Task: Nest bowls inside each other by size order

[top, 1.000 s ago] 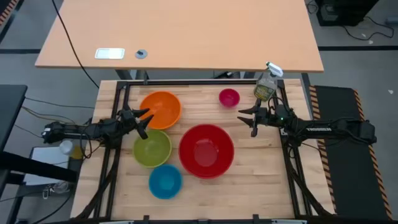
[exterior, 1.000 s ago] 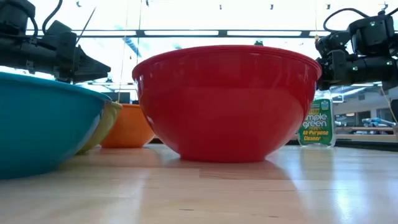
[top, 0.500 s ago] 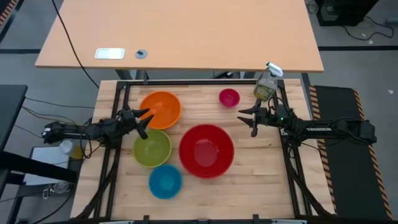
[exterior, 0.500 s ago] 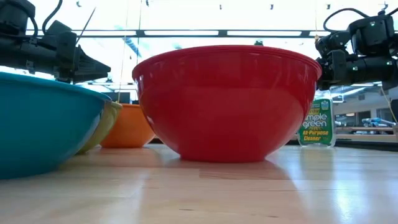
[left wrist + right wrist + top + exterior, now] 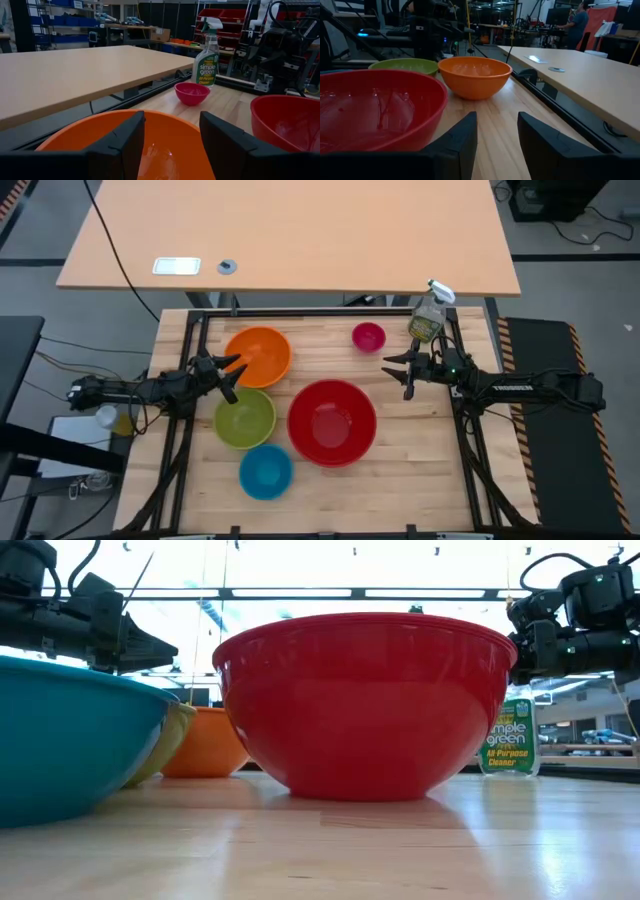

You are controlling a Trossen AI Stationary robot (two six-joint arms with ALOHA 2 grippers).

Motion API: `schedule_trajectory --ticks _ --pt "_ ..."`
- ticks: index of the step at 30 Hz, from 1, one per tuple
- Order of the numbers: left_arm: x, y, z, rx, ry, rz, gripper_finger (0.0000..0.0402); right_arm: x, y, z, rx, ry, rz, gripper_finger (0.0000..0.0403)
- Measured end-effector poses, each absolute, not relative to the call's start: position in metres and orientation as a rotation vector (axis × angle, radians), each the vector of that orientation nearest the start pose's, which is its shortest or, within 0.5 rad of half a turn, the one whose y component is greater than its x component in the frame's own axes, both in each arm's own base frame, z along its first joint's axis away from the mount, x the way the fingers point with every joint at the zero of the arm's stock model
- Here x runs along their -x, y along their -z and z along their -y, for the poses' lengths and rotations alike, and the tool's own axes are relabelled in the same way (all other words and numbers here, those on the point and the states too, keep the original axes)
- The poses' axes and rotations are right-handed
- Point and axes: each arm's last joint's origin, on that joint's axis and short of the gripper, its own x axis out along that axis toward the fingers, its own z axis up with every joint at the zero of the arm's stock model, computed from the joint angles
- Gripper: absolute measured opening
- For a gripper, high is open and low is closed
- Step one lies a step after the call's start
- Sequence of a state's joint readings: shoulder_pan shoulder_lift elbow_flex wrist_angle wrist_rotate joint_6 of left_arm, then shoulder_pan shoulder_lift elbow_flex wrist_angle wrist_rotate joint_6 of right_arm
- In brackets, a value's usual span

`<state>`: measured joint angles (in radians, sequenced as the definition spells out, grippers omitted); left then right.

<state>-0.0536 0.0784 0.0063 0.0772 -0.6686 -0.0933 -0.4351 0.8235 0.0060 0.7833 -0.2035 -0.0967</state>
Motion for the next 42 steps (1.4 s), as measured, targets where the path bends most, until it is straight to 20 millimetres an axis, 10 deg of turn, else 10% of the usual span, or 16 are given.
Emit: schedule_trajectory --ticks 33,42 --pt "-0.097 -0.168 -0.013 0.099 -0.614 0.046 0.0192 -0.137 -0.156 0.057 0.086 0.23 -0.044 0.0148" --pt "-0.094 -0.189 -0.013 0.548 -0.544 0.387 0.0192 -0.137 -0.163 0.057 0.11 0.234 0.027 0.0148"
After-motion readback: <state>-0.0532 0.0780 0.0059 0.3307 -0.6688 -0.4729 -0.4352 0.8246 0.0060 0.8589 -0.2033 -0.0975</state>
